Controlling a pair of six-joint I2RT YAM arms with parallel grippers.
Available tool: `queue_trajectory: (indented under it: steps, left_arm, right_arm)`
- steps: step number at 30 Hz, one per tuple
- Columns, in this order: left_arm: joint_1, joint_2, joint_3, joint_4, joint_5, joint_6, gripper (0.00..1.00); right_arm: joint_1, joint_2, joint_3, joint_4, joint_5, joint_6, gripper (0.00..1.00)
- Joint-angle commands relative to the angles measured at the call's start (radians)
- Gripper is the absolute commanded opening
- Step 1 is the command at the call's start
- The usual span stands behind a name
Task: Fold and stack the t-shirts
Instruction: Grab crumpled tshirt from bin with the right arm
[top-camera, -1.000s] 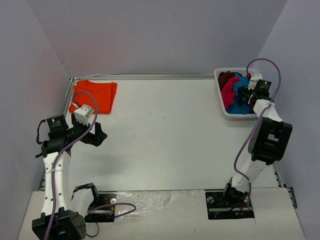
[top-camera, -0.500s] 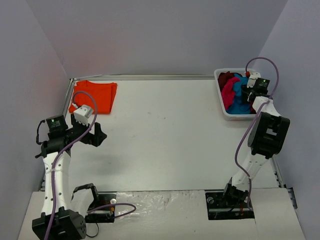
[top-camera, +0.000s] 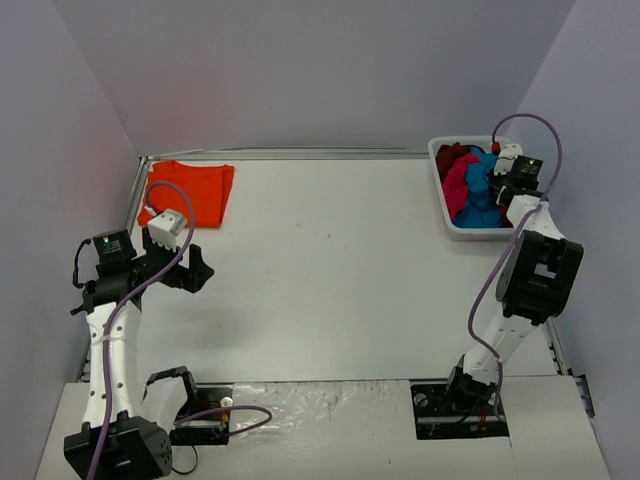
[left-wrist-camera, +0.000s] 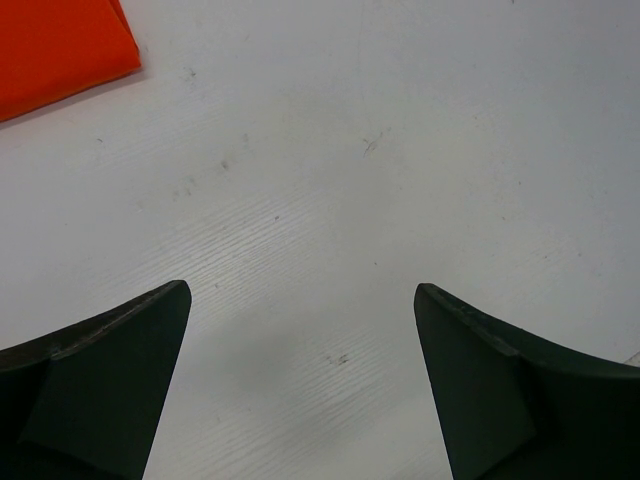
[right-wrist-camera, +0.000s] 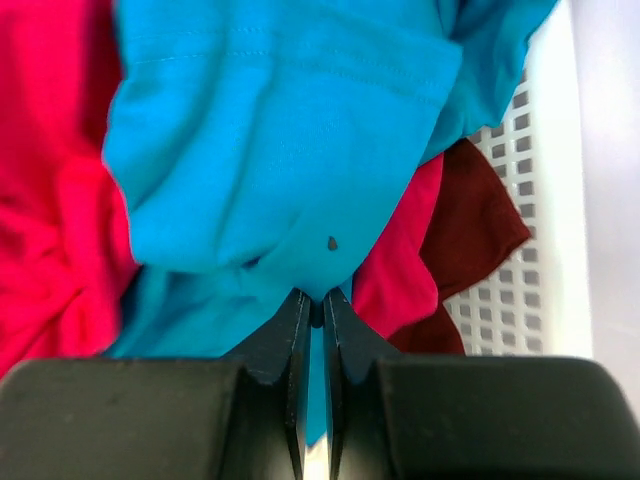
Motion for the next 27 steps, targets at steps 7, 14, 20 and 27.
queue_trajectory:
  steps: [7,14,20,27]
  left_arm:
    - [0.008,-0.026,0.032,0.002,0.023,0.015,0.94]
    - [0.008,-0.027,0.032,0.002,0.034,0.015,0.94]
    - [0.008,-0.024,0.032,0.005,0.040,0.015,0.94]
    - [0.006,-0.024,0.033,0.005,0.044,0.018,0.94]
  right_arm:
    - [-0.005,-0.302,-0.023,-0.072,-0.145,0.048,0.00]
    - [-0.007,-0.459,0.010,-0.195,-0.245,0.057,0.00]
    - [0.010,-0.565,0.075,-0.304,-0.344,0.068,0.00]
    - [0.129,-0.653,0.228,-0.456,-0.377,0.066,0.00]
